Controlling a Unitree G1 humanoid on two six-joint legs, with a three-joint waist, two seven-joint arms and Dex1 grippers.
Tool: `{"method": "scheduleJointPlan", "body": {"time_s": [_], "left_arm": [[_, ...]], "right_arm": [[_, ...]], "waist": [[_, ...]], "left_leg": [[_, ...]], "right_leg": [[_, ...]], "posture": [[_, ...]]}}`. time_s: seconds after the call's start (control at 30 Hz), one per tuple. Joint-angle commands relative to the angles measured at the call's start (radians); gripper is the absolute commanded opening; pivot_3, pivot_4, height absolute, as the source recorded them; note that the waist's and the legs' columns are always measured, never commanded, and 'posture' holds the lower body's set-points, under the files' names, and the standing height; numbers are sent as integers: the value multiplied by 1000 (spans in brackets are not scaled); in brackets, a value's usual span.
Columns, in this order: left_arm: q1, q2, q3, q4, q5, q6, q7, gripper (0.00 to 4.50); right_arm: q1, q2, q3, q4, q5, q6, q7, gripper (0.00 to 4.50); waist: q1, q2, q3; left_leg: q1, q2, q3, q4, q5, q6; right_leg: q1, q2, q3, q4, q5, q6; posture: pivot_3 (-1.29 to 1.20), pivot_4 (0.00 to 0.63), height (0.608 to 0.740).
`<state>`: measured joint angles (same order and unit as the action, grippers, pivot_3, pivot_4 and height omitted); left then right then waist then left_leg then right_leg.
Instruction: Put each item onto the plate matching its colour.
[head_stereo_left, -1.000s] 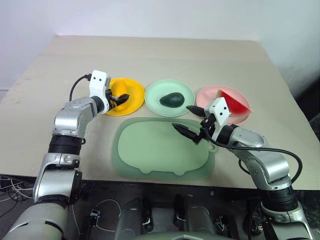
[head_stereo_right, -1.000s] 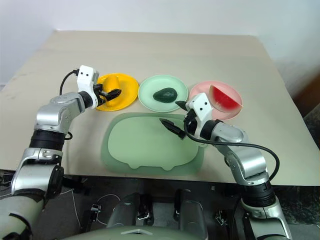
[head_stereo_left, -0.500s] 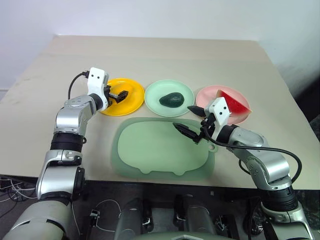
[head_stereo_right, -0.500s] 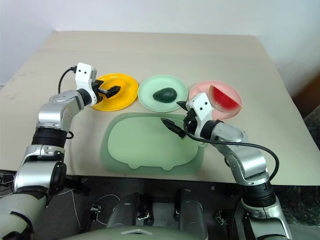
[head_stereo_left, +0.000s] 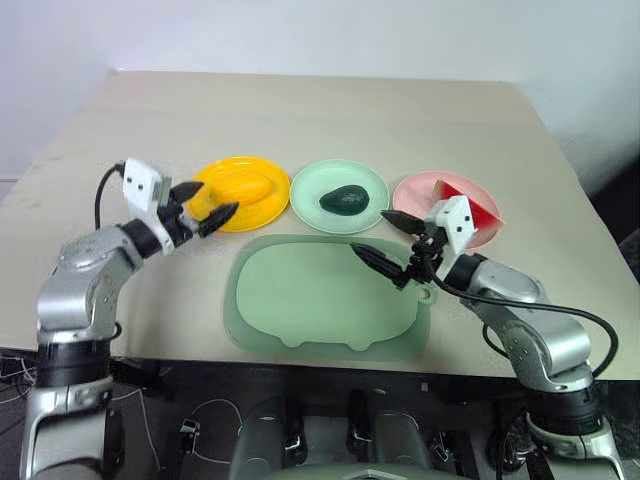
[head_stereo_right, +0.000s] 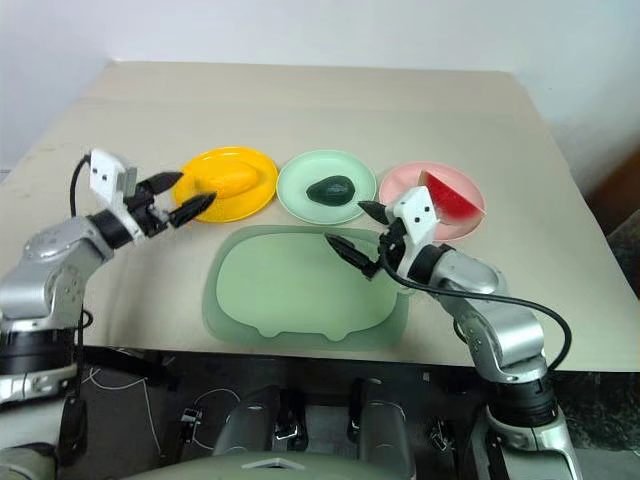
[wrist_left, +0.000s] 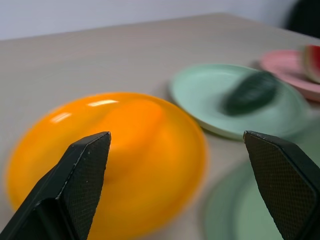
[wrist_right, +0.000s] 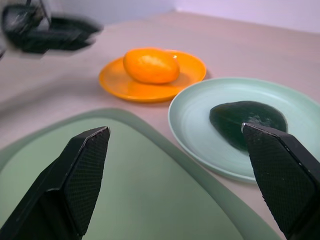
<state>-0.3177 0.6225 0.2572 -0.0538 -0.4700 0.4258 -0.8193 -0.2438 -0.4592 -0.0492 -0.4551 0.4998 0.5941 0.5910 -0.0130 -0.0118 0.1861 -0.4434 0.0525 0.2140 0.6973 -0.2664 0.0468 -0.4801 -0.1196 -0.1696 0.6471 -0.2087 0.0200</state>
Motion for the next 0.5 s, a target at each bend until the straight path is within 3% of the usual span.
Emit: {"method": "scheduleJointPlan", "body": {"time_s": [0.03, 0.27, 0.5], "left_arm": [[47, 9, 34, -57, -18, -86, -43, 4465], [177, -18, 18, -103, -32, -178, -100, 4465], [202, -34, -1, -117, -24, -207, -98, 4465]], "right_arm": [[13, -11, -43, -52, 25, -38, 11, 4500], [64, -56, -92, -46, 55, -53, 59, 4500], [126, -109, -154, -41, 111, -58, 122, 4500]], "waist": [[2, 0, 0], [2, 0, 0], [1, 0, 0]], "left_leg": [[0, 0, 0, 0, 0, 0], [0, 0, 0, -1, -1, 2], [0, 0, 0, -2, -1, 2]], "right_leg": [[0, 0, 0, 0, -1, -1], [0, 0, 0, -4, -1, -3], [0, 0, 0, -4, -3, 0]], "posture": [[0, 150, 696], [0, 150, 696], [0, 150, 696]]}}
